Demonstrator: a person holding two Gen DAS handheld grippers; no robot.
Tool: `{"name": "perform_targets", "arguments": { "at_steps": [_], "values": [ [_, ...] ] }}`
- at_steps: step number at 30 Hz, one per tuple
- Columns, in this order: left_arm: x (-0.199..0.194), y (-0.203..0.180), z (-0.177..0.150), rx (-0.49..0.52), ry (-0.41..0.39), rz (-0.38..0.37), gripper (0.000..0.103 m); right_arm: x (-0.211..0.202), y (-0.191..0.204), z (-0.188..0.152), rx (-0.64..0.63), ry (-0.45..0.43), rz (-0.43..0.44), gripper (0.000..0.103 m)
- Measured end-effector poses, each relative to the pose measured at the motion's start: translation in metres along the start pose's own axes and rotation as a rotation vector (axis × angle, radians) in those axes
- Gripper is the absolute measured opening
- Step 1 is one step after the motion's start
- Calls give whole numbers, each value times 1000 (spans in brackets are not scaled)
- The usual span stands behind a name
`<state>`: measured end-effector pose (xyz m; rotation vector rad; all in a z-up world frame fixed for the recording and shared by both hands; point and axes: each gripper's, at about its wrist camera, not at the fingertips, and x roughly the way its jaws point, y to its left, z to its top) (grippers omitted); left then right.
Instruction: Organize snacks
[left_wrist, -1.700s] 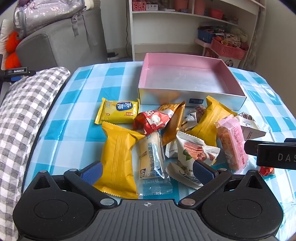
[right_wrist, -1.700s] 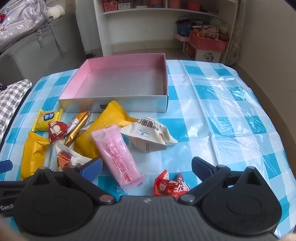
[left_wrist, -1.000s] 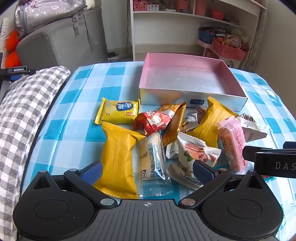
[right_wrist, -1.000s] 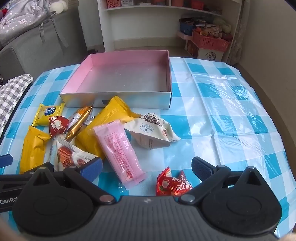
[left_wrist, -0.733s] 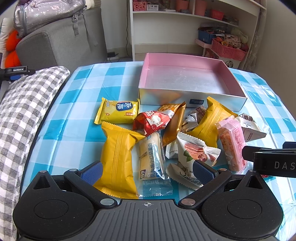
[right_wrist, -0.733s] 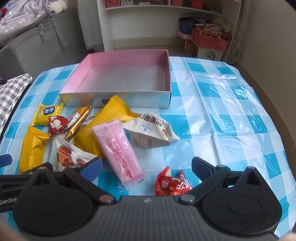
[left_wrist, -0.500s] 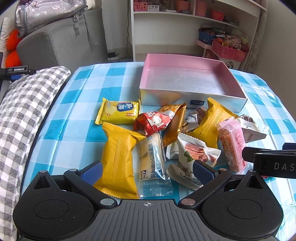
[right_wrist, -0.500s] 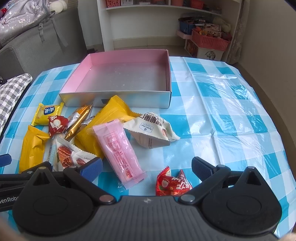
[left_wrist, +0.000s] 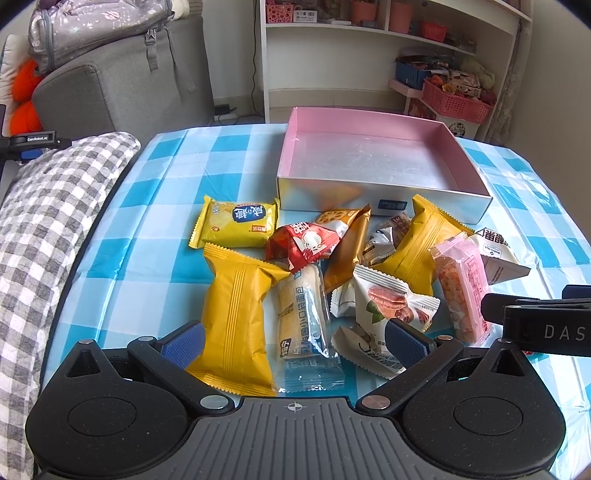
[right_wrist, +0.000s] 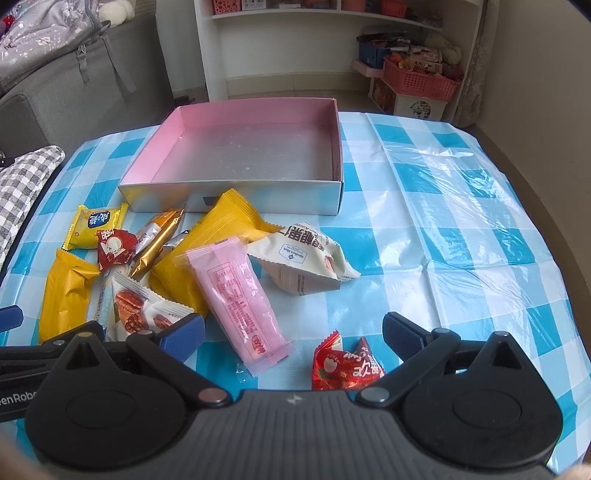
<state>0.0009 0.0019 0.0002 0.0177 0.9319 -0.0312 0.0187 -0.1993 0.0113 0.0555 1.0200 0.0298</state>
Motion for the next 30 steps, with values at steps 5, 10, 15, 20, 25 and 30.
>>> {"name": "perform_targets", "arguments": {
  "at_steps": [5, 10, 15, 20, 25, 30],
  "values": [
    [0, 0, 0, 0, -1, 0, 103, 0, 0, 1, 3, 3, -2, 103],
    [0, 0, 0, 0, -1, -1, 103, 0, 0, 1, 3, 3, -3, 103],
    [0, 0, 0, -1, -1, 0, 103, 0, 0, 1, 3, 4, -2, 103],
    [0, 0, 0, -2, -1, -1, 103, 0, 0, 1, 2, 4, -3, 103],
    [0, 0, 0, -3, -1, -1, 103, 0, 0, 1, 3, 5, -3, 103],
    [0, 0, 0, -2, 0, -1, 103, 0, 0, 1, 3, 5, -3, 103]
  ]
}}
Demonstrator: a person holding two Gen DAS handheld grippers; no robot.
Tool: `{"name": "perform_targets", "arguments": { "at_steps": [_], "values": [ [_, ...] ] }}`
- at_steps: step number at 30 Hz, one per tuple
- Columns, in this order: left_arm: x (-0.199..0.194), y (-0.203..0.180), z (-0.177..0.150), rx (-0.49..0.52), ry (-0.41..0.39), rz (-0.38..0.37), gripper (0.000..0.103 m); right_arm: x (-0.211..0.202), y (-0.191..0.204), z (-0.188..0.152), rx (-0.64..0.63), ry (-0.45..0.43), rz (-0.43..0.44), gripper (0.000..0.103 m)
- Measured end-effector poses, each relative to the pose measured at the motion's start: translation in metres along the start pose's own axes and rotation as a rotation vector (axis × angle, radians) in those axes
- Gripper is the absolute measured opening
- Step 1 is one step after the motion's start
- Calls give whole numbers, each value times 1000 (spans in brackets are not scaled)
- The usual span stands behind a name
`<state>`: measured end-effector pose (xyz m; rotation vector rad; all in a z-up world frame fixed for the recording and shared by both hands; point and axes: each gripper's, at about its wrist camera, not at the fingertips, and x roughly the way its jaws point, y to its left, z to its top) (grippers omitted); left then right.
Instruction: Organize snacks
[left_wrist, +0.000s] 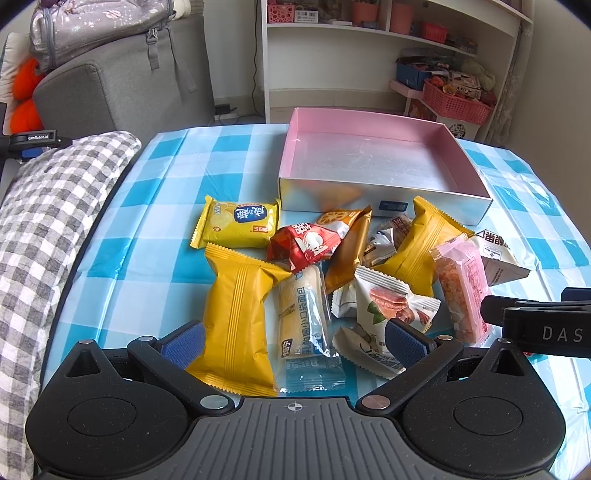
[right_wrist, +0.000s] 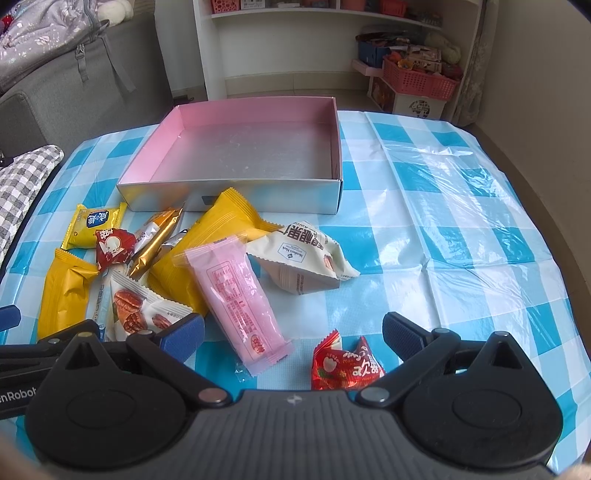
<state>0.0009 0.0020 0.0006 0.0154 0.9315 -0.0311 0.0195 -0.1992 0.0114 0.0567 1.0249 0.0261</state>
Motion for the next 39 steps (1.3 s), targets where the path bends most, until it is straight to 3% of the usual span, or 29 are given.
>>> {"name": "perform_targets", "arguments": {
  "at_steps": [17, 22, 29, 35, 39],
  "values": [
    [0, 1, 2, 10, 2, -4, 103, 1, -2, 2, 4, 7, 13, 103],
    [-4, 12, 13, 27, -3, -31, 103, -3, -4, 18, -16, 8, 72, 103],
    [0, 32, 41, 46, -2, -96, 103, 17, -19, 42, 83, 125, 198, 99],
    [17, 47, 57, 20, 10, -142, 100, 32, -12, 41, 85, 214, 321, 93],
    [32, 56, 58, 1, -3, -214, 93, 41, -8, 37, 70, 244, 330, 87]
  ]
}}
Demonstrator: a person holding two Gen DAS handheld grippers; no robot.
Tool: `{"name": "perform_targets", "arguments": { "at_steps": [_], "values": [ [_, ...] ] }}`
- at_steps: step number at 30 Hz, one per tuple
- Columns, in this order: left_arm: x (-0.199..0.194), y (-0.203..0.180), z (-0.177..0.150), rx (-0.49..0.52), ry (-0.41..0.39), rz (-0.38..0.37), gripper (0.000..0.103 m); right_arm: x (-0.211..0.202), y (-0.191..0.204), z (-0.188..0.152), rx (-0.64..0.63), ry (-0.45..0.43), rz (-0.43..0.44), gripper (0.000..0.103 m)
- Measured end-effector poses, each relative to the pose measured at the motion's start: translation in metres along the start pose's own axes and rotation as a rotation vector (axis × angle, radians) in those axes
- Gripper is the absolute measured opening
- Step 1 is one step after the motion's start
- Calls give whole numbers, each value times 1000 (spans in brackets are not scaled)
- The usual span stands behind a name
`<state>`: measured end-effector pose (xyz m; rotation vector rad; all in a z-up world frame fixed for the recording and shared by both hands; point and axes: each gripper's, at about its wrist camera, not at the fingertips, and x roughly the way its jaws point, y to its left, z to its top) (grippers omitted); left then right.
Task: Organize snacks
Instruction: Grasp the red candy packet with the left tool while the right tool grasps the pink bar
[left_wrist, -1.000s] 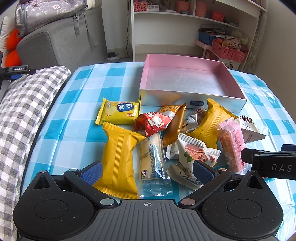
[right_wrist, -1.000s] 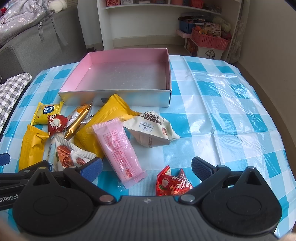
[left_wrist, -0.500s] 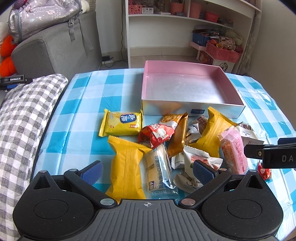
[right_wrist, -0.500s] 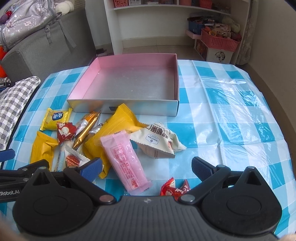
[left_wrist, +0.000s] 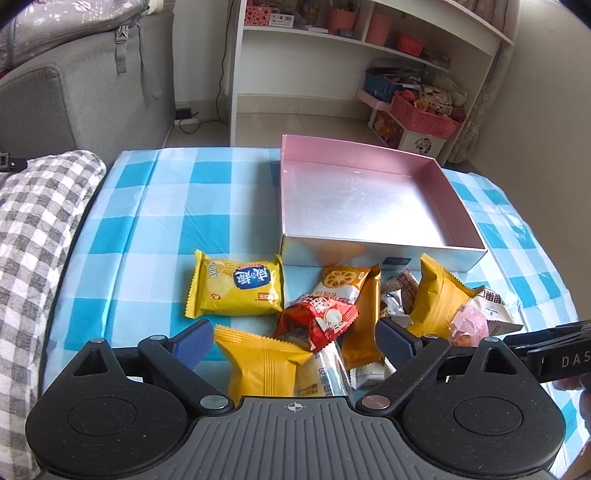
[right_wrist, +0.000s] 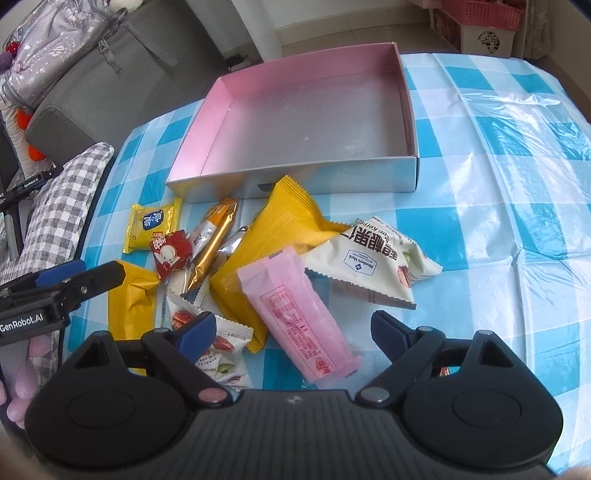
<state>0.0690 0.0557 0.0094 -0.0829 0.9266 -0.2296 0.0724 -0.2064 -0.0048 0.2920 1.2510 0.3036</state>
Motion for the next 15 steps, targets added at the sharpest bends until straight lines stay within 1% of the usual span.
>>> {"name": "perform_targets", "arguments": {
  "at_steps": [2, 4, 7, 10, 11, 15],
  "values": [
    [8, 2, 0, 11, -3, -43, 86, 5, -1, 1, 5, 16, -1, 79],
    [19, 0, 3, 43, 2, -62, 73, 9, -3, 2, 15, 25, -1, 76],
    [32, -3, 5, 35, 38, -89, 63, 15, -6, 3, 42, 35, -11, 69],
    [42, -5, 10, -2, 65, -106, 62, 20, -6, 7, 54, 45, -19, 67],
    [47, -5, 12, -27, 80, -102, 62, 21, -6, 7, 56, 47, -20, 65],
    [59, -8, 13, -93, 126, -51, 62, 21, -9, 7, 57, 56, -14, 57]
  ]
}}
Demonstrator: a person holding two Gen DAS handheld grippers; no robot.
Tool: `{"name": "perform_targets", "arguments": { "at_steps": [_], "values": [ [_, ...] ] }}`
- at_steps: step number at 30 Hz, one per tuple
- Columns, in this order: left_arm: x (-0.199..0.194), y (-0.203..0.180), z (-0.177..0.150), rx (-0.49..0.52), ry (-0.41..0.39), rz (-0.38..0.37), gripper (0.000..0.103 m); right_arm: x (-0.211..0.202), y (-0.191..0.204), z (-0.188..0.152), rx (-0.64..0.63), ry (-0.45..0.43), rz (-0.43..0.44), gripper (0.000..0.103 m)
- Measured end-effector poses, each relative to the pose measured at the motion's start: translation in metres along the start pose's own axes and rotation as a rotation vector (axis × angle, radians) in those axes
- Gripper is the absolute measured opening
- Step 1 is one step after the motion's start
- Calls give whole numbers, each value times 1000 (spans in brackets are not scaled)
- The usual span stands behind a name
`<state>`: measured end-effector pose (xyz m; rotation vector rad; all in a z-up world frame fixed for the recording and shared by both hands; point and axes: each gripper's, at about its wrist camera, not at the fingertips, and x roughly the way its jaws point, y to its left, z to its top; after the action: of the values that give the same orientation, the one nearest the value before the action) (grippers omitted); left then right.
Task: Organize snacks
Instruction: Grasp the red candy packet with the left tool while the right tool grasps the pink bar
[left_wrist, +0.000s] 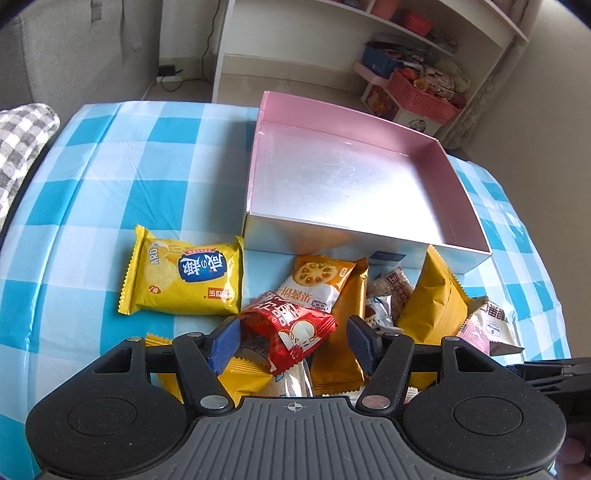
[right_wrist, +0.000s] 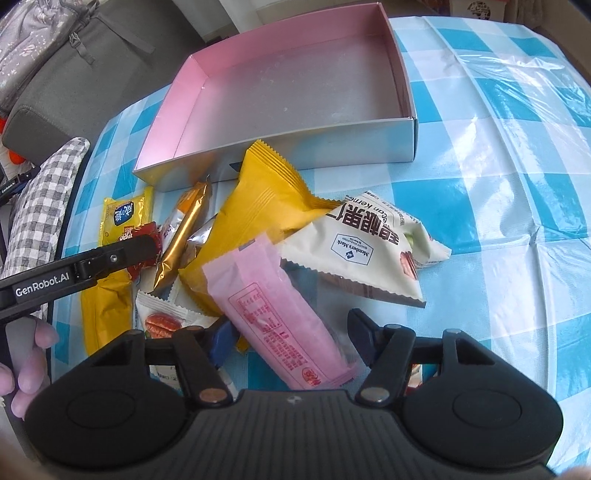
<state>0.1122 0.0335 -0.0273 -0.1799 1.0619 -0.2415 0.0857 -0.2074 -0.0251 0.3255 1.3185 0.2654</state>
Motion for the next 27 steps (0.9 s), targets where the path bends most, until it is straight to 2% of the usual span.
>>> {"name": "perform_targets", "arguments": {
  "at_steps": [8, 12, 13, 16, 18, 27],
  "values": [
    [8, -3, 3, -107, -20, 69, 61, 0, 3, 0, -22, -23, -26, 38],
    [8, -5, 3, -144, -40, 93, 41, -4, 3, -1, -26, -43, -28, 32],
    [8, -4, 4, -161, -43, 96, 39, -5, 3, -1, -27, -49, -30, 31],
    [7, -4, 3, -180, -57, 111, 27, -10, 2, -2, -24, -69, -36, 30],
    [5, -4, 3, -182, -60, 112, 24, -13, 2, -2, -24, -81, -35, 30],
    [-7, -3, 1, -188, -81, 99, 20, -30, -1, 3, 3, -126, 8, 29]
  ]
}}
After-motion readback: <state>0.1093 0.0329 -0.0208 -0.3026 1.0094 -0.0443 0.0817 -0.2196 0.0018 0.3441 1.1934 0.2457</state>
